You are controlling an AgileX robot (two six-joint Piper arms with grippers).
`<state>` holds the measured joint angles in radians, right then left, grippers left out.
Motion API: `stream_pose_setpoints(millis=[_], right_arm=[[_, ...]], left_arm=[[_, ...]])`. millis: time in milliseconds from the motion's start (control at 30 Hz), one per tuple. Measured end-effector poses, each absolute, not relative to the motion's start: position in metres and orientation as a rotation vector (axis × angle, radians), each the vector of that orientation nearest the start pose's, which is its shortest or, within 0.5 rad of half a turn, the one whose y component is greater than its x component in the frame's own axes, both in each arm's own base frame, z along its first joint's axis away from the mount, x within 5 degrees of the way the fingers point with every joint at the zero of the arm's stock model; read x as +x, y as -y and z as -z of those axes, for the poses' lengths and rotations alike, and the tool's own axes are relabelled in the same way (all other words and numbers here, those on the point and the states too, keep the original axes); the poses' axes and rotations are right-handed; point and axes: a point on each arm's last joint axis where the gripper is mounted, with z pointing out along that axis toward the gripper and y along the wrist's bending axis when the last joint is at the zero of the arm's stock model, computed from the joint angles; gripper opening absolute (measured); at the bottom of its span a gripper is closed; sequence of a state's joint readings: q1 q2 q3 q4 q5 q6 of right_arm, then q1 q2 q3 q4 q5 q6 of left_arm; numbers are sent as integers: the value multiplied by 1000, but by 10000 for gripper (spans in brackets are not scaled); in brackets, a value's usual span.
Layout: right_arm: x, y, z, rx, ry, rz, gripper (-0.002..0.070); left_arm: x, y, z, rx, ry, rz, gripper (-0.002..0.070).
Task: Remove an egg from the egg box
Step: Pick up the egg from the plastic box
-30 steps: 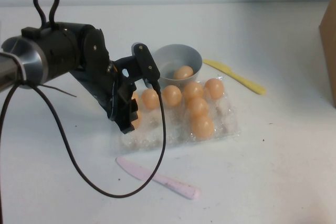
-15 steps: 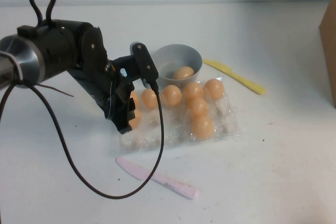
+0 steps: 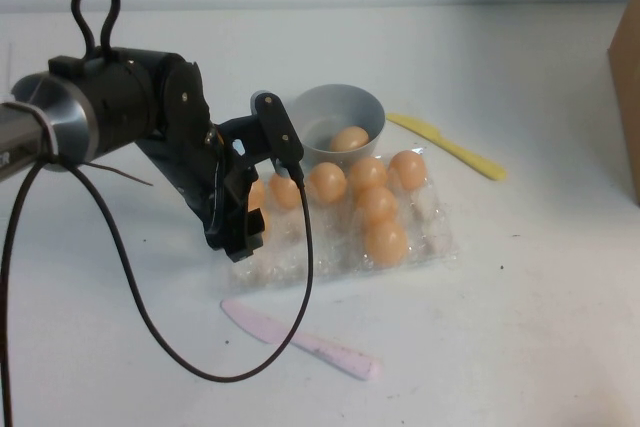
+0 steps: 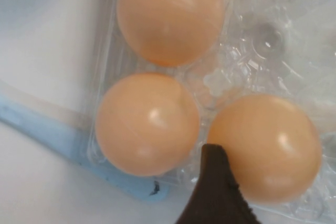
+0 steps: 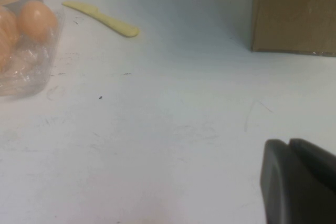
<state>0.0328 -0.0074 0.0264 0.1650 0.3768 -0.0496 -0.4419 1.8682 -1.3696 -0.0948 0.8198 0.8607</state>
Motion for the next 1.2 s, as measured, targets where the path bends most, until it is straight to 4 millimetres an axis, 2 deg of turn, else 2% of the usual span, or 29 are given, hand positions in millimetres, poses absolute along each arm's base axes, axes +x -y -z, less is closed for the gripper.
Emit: stream_pose_setpoints(millis=[200, 433, 733, 933, 1200], right_arm=[[52, -7, -171, 25, -1877, -151, -17], [52, -7, -171, 25, -1877, -151, -17], [52, -7, -171, 25, -1877, -151, -17], [52, -7, -171, 25, -1875, -151, -17], [52, -7, -171, 25, -1875, -151, -17]], left_arm=[[351, 173, -211, 1633, -2266, 9, 409], [351, 172, -211, 1637, -2261, 0, 336], [351, 172, -212, 1643, -2257, -15, 333], [343, 174, -235, 1618, -2206, -43, 333], [334, 171, -261, 1488, -2223, -29, 327]])
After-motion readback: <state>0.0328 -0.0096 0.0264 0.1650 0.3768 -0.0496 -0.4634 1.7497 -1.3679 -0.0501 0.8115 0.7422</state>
